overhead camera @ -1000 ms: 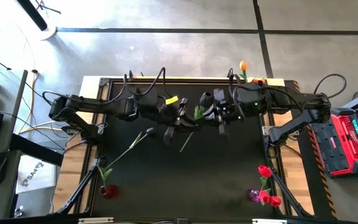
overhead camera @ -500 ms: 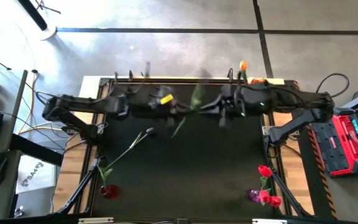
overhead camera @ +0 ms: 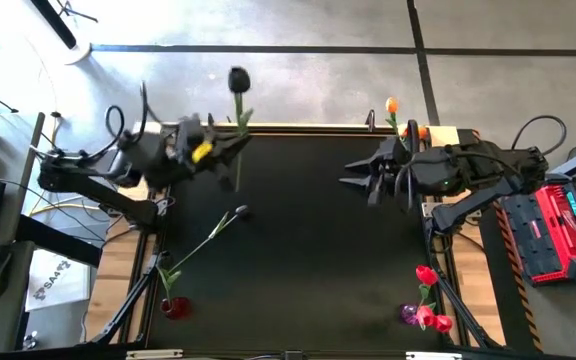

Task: Sort flowers into vase by color
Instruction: Put the top black tulip into the red flower vase

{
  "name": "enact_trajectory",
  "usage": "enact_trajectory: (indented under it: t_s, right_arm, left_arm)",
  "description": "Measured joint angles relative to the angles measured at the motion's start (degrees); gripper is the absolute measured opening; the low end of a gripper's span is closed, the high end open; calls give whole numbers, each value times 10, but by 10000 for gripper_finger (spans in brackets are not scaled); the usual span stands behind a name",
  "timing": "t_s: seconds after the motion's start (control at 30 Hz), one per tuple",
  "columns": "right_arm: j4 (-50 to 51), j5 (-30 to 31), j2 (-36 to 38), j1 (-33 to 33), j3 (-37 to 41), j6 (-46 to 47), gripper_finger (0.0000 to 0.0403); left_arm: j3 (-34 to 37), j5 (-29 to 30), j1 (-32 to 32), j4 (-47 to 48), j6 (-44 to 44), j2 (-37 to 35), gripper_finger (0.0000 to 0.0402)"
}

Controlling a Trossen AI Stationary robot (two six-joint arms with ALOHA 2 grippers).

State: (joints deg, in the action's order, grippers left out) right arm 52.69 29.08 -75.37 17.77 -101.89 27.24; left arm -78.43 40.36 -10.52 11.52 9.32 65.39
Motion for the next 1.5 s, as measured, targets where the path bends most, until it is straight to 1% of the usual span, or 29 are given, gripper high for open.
enact_trajectory:
  t_s: [0.13, 0.23, 0.37, 0.47, 0.53, 0.6, 0.67, 0.73, 0.83, 0.93, 1.0, 1.03, 1.13, 1.2, 1.27, 1.37, 1.43, 1.5]
  right_arm:
    - [4, 3, 0, 18, 0, 13, 162]
    - [10, 26, 0, 41, 0, 13, 162]
    - [15, 65, 2, 69, 13, 23, 162]
    - [12, 86, 6, 82, 52, 34, 162]
    - [-5, 89, 6, 82, 87, 45, 162]
    - [-45, 79, 6, 82, 131, 53, 162]
    - [-114, 57, 6, 81, 174, 48, 162]
    - [-190, 28, 5, 82, 210, 40, 162]
    - [-309, -11, 5, 82, 252, 37, 162]
    - [-381, -21, 5, 82, 275, 23, 162]
    - [-395, -22, 5, 82, 281, 10, 162]
    - [-392, -22, 5, 82, 281, -1, 162]
    - [-390, -20, 5, 81, 281, -37, 162]
    - [-389, -8, 5, 80, 281, -48, 162]
    - [-385, 0, 5, 76, 281, -47, 162]
    - [-355, 27, 6, 66, 281, -43, 162]
    - [-321, 53, 6, 59, 281, -3, 162]
    - [-294, 66, 6, 53, 282, 80, 162]
  left_arm:
    - [38, 101, -59, -1, 22, -22, 0]
    - [77, 151, -93, -9, 70, -27, 0]
    - [131, 184, -130, -27, 128, -26, 0]
    - [168, 200, -154, -68, 140, -26, 0]
    - [192, 214, -173, -99, 141, -24, 0]
    - [210, 215, -191, -127, 140, -23, 0]
    - [223, 215, -208, -142, 141, -23, 0]
    - [228, 216, -224, -138, 139, -23, 0]
    - [232, 216, -241, -139, 87, -23, 0]
    - [233, 217, -250, -142, 38, -25, 0]
    - [233, 211, -252, -172, 36, -28, 0]
    - [233, 199, -252, -191, 25, -31, 0]
    - [233, 141, -252, -234, -55, -45, 0]
    - [233, 119, -254, -238, -96, -56, 0]
    - [233, 99, -256, -238, -99, -70, 0]
    - [232, 21, -253, -252, -108, -83, 0]
    - [232, -15, -254, -243, -130, -81, 0]
    - [239, -20, -261, -228, -141, -80, 0]
